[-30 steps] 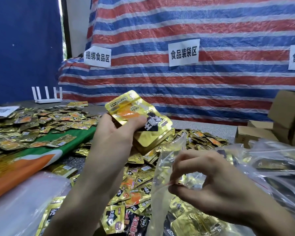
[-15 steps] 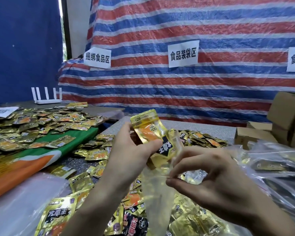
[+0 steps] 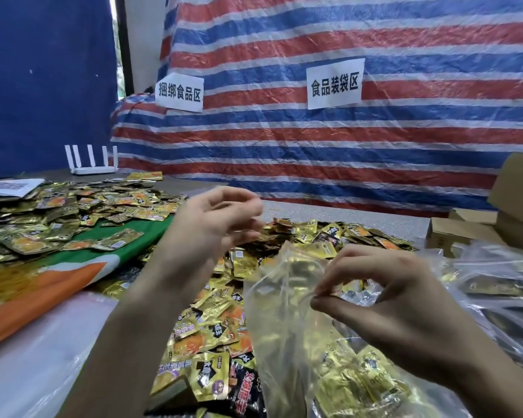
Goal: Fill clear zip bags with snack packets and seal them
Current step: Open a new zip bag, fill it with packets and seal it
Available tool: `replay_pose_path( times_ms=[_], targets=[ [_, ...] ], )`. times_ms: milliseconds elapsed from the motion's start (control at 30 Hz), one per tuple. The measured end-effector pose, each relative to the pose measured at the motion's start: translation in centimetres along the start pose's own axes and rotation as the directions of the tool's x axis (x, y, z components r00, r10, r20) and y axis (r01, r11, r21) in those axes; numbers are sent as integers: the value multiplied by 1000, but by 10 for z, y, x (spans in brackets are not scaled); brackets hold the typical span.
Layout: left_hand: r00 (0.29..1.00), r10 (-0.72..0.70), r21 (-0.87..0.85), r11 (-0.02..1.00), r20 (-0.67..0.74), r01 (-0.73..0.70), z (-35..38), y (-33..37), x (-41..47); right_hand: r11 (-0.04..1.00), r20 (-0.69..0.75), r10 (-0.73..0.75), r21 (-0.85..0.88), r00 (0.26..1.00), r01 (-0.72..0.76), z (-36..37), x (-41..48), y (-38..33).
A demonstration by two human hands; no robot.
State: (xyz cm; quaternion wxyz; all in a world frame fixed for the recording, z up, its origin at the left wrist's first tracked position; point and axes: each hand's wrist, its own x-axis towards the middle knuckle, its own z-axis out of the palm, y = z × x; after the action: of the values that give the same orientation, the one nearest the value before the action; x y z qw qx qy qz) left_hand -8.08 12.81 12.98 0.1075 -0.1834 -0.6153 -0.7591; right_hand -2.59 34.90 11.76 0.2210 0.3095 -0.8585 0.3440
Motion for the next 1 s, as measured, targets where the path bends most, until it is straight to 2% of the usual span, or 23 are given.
replay_pose_path(
  times_ms=[67,167,233,333,433,533,667,733,800,900,1000],
  targets=[
    [988,43,225,974,-150,-8,-15,-11,13,1000,-1,5,2,1000,-5,-1,0,0],
    [945,178,627,779,-274,35,-40,-43,35,1000,9,17,-1,1000,-17,-3,0,0],
    [944,160,725,680,-289,106,-55,-70,48,1000,11,28,-10,1000,-28,-3,0,1],
    [956,58,821,529,-287,215,-65,-119,61,999,12,42,-19,999,-42,-4,2,1],
    [976,-90,871,441,-196,216,-63,-168,66,999,17,45,-31,999,-45,-4,3,2],
    [962,-261,878,442,-74,187,-52,-206,67,998,22,56,-39,998,-55,-6,2,3],
    [895,-346,757,493,-282,429,-43,-229,78,997,44,67,-40,997,-65,-9,1,3],
    [853,-398,596,611,-338,521,-44,-226,88,997,45,67,-46,997,-65,-10,2,4],
    [830,-407,427,718,-382,549,-47,-219,95,997,50,67,-51,996,-65,-10,2,3],
    [797,-357,420,704,-487,573,-39,-214,97,996,69,72,-62,995,-67,-12,0,1],
    [784,-325,465,662,-529,588,-29,-213,94,995,79,82,-57,994,-77,-15,0,0]
  ],
)
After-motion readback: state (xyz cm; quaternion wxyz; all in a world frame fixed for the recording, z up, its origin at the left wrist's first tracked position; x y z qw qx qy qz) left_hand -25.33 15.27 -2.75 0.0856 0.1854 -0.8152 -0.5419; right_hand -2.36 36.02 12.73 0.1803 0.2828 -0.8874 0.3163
